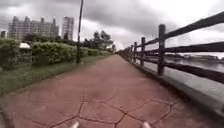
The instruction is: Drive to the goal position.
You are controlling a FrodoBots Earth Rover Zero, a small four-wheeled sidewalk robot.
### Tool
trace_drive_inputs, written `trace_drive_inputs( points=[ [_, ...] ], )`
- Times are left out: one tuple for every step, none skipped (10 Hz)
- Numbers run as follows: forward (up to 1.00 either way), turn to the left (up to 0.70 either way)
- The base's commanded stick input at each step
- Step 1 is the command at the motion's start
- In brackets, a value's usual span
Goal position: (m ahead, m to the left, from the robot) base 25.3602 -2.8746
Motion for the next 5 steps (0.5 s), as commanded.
trace_drive_inputs(
  points=[
    [0.50, 0.00],
    [0.50, 0.00],
    [0.50, 0.00],
    [0.50, 0.00],
    [0.50, 0.00]
  ],
)
